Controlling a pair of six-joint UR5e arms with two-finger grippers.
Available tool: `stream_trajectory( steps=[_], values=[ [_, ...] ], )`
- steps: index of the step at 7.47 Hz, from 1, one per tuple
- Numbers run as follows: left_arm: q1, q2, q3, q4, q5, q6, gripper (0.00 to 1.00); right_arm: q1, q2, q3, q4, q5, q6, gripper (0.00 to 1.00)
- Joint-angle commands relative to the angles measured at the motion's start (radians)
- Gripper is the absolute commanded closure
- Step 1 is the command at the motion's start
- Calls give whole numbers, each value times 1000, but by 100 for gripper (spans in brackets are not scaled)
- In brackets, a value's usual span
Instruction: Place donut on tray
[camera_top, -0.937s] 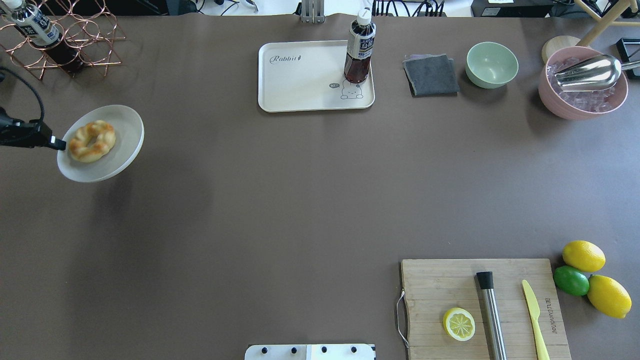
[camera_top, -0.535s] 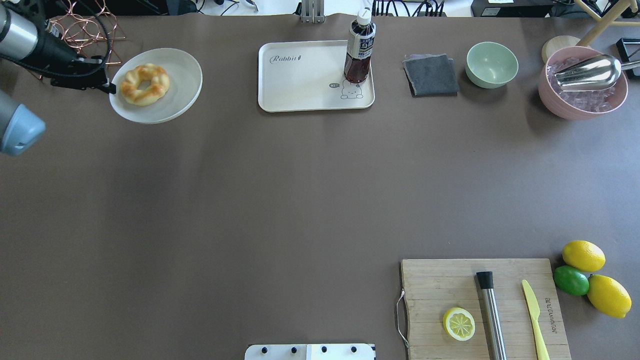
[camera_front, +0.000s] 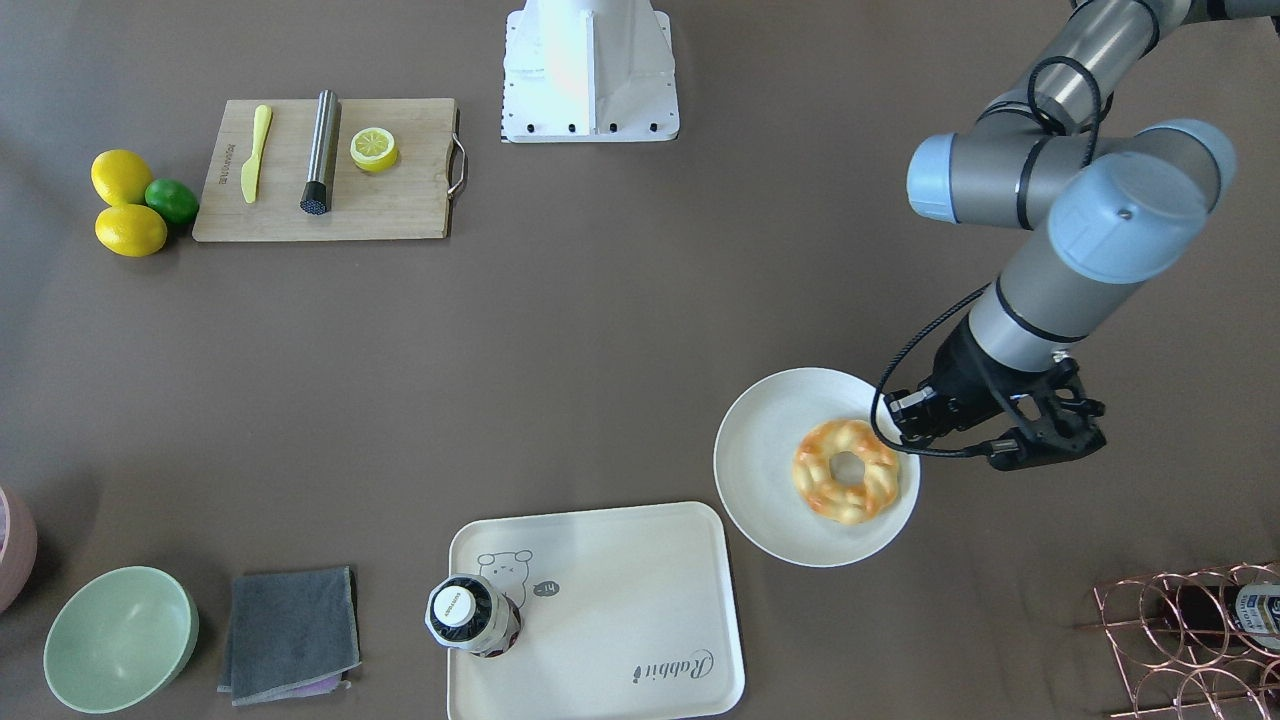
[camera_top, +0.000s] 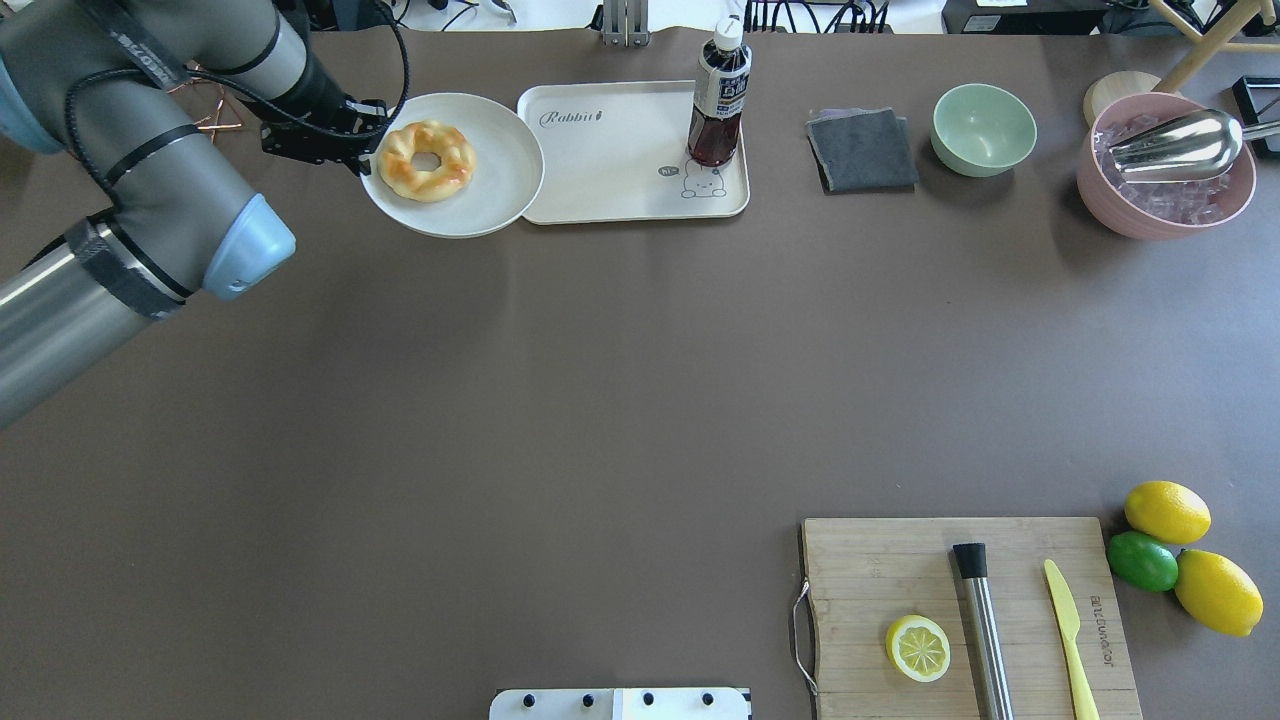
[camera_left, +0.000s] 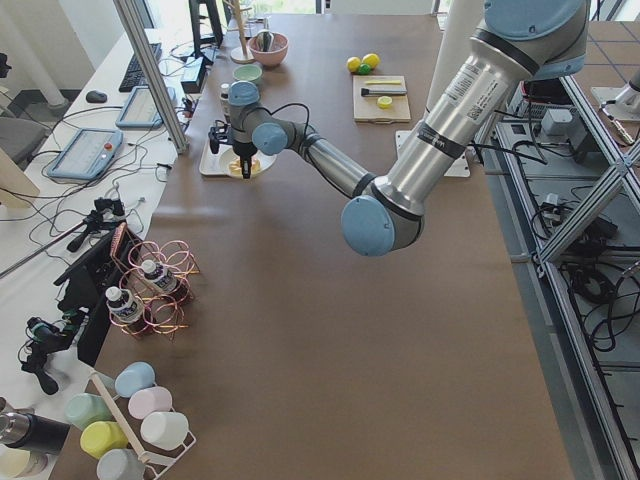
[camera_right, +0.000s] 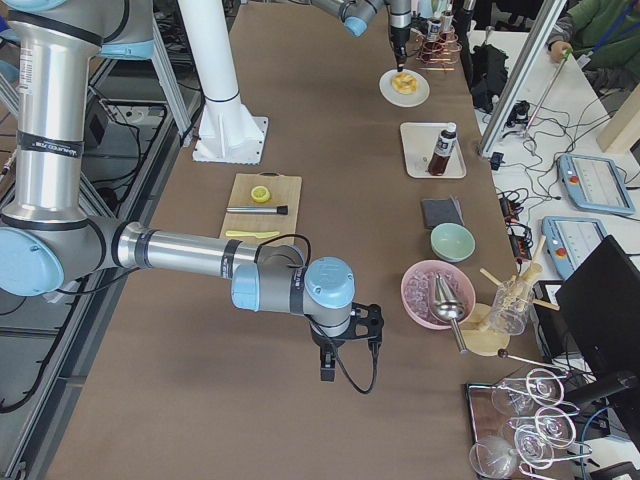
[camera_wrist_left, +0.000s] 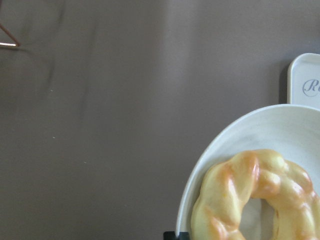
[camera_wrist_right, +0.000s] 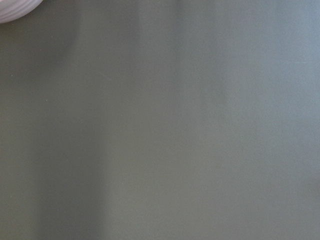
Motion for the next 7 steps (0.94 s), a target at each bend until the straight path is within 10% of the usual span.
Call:
stream_trajectory(
  steps=[1,7],
  values=[
    [65,-136,145,-23,72,-93,100,0,0,-4,0,0,-2,1],
    [98,-362,596,-329,161,-154,100,0,-3,-6,0,0,-2,1]
  ],
)
